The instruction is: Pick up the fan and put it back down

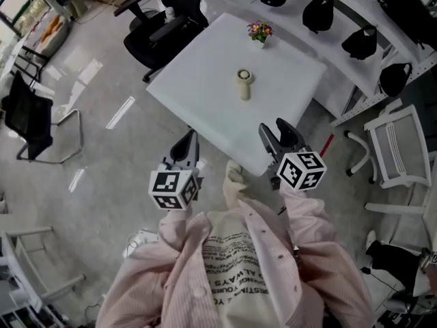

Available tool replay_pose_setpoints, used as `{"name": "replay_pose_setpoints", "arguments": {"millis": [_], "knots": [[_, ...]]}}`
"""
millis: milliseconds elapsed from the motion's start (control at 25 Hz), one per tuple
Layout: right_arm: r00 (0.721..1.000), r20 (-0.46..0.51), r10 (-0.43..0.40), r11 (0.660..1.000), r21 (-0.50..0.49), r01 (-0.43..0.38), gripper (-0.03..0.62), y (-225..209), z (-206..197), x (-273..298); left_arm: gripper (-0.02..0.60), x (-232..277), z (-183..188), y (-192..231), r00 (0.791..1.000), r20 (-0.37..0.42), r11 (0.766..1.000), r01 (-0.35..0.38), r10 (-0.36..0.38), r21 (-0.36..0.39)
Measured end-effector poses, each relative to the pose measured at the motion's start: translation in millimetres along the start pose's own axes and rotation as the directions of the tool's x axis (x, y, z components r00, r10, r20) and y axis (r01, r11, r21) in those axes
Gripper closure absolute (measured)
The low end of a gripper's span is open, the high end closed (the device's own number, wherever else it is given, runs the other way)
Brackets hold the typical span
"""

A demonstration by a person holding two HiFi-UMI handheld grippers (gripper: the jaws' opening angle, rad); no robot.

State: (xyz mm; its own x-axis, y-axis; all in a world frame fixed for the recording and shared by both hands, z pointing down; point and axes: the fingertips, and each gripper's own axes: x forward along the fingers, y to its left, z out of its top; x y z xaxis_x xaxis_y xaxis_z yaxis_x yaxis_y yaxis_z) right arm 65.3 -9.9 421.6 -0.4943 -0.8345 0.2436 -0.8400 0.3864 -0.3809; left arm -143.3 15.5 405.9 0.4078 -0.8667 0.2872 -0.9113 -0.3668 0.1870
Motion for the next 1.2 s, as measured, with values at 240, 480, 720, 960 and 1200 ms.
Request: {"name": "replay_pose_setpoints", "arguments": {"millis": [240,480,720,960,1200], "knots": [[0.999,-0.052,0.007,1.000,0.013,-0.006,0.379,-22,9,47,0.580,53,12,14,0.999,-0.029,1.000,0.019,-0.019,-0.005],[0.995,-0.103,0.006,1.000,0.015,-0.005,0.378,-45,14,89,0.580,106,16,27,0.997,-0.070,0.999,0.040,-0.041,-0.017],[0.988,-0.156,-0.006,0.999,0.034,0.012,0.379,-66,8,128,0.580,151,11,41,0.991,-0.118,0.998,0.063,-0.066,-0.029],[0.979,-0.205,-0.011,0.999,0.045,0.020,0.379,-77,-4,155,0.580,179,-1,46,0.982,-0.165,0.995,0.085,-0.092,-0.048],[0.960,-0.276,-0.047,0.994,0.079,0.071,0.379,-97,-20,183,0.580,207,-11,51,0.971,-0.216,0.994,0.086,-0.100,-0.075]]}}
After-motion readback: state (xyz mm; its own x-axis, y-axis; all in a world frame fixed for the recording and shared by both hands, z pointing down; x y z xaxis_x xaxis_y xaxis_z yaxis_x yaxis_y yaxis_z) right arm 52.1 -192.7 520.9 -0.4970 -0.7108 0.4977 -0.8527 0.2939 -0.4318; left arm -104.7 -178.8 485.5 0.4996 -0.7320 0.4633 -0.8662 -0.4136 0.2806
